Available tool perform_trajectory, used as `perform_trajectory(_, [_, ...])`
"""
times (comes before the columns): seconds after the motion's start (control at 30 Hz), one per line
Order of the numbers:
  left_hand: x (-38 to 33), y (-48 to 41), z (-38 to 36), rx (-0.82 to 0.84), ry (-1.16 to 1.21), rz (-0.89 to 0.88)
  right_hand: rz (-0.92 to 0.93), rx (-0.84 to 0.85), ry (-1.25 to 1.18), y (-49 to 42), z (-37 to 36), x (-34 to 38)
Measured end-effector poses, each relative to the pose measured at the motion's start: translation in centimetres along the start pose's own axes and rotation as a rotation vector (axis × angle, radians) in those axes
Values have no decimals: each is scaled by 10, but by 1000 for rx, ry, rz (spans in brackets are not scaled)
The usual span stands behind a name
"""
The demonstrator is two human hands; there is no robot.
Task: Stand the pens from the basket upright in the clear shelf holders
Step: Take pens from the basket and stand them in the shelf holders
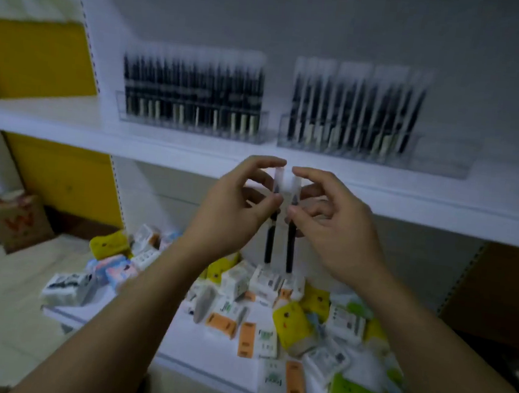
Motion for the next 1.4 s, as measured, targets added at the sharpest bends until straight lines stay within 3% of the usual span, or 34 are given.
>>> perform_trajectory(0.17, [-59,-50,-7,-7,-33,-141,120,-109,2,-26,67,34])
perform_trajectory(0.47, [-118,-135,-39,44,69,-276,161,-284,99,-76,172,46])
perform_trajectory(0.6, [-126,-173,-58,56,2,-308,157,-311,139,-99,199,37])
perform_trajectory(0.9, [-113,-239,-75,-72,-216,-354,154,-340,262,-155,227,8])
perform_trajectory(1.3, [-94,-265,-87,-7,-394,-345,154,-326,156,-165,223,-42])
perform_trajectory(1.4, [-97,-264,-87,5,-436,-361,149,-316,228,-160,221,-45])
Point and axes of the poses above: each hand's wrist, its own y-axis away from the middle knuckle, its own z-axis out of the back of the hand, x = y × z, the point moved 1 cm from there along -y, towards the middle knuckle, and after that the axes turned 6 degrees about x, right-handed, at the moved point
